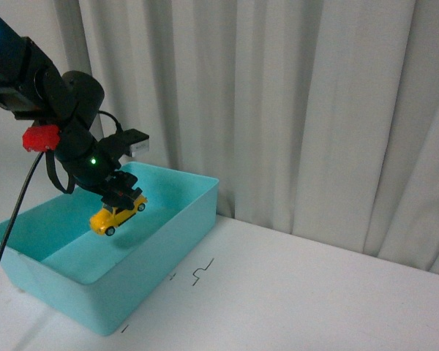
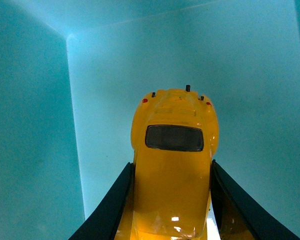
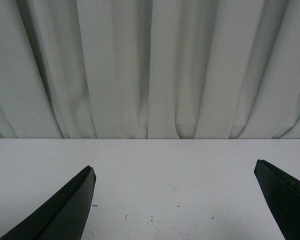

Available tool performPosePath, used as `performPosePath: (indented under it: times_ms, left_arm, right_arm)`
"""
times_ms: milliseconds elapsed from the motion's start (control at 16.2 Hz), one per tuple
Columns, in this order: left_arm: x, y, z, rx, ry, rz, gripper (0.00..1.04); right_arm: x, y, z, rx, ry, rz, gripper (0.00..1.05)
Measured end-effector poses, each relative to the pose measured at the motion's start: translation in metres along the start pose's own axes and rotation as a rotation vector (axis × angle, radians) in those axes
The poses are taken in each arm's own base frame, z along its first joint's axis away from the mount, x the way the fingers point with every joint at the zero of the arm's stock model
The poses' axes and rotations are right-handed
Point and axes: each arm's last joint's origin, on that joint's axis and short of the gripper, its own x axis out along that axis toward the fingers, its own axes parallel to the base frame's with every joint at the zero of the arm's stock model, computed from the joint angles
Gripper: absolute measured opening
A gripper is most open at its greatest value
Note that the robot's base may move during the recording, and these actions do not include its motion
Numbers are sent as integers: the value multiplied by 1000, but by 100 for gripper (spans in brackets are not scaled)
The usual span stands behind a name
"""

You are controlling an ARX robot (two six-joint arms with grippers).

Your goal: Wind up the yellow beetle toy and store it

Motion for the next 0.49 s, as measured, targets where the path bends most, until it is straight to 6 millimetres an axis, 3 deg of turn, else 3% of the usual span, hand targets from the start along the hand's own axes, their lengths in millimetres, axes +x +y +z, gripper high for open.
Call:
performPosePath:
  times_ms: [247, 493]
  left_arm:
    - [31, 4, -22, -44, 59, 42, 38]
    - [41, -1, -27, -62, 69, 33, 37]
  right_arm:
    - [0, 0, 0, 0, 1, 0, 98]
    - [0, 0, 0, 0, 0, 0, 98]
